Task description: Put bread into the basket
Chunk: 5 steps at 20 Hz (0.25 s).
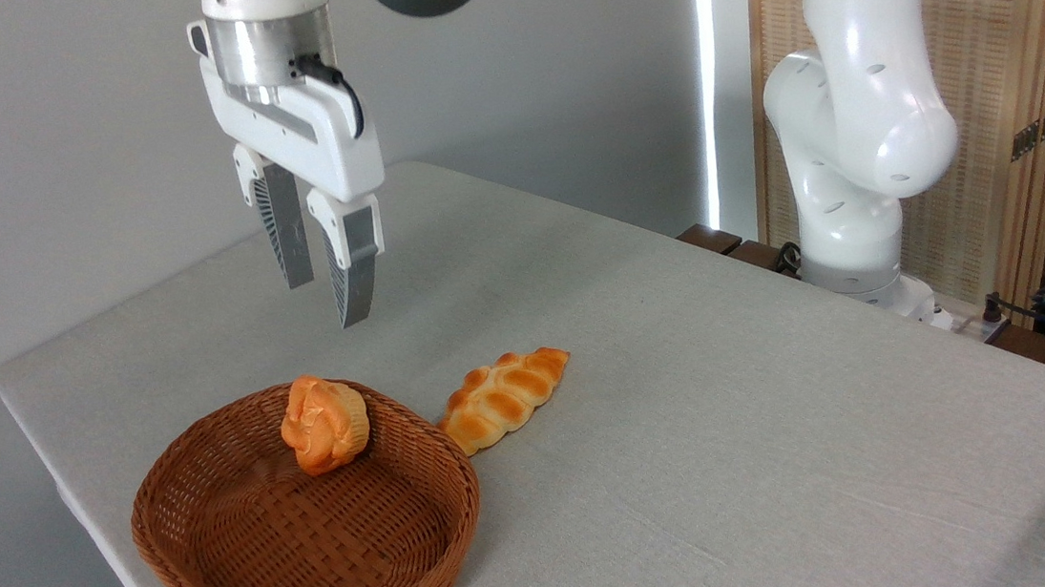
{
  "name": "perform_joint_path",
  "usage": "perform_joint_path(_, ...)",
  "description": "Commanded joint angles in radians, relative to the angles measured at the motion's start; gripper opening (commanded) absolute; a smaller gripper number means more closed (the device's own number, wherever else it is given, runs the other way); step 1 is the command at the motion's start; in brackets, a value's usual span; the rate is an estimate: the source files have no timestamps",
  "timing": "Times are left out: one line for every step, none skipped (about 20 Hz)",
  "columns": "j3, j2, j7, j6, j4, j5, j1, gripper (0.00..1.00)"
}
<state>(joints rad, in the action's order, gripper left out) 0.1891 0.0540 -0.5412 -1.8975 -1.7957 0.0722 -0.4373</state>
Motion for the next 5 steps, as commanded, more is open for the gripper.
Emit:
perform_joint_path(0.009, 0.004, 0.027, 0.029, 0.032, -0.028, -0.008, 1.00)
perform_joint_path(0.009, 0.004, 0.029, 0.029, 0.032, -0.041, -0.008, 1.00)
perform_joint_path(0.009, 0.004, 0.032, 0.035, 0.032, -0.064, -0.009, 1.00)
perform_joint_path(0.009, 0.004, 0.032, 0.035, 0.032, -0.068, -0.009, 1.00)
perform_joint_path(0.009, 0.004, 0.033, 0.035, 0.032, -0.069, -0.008, 1.00)
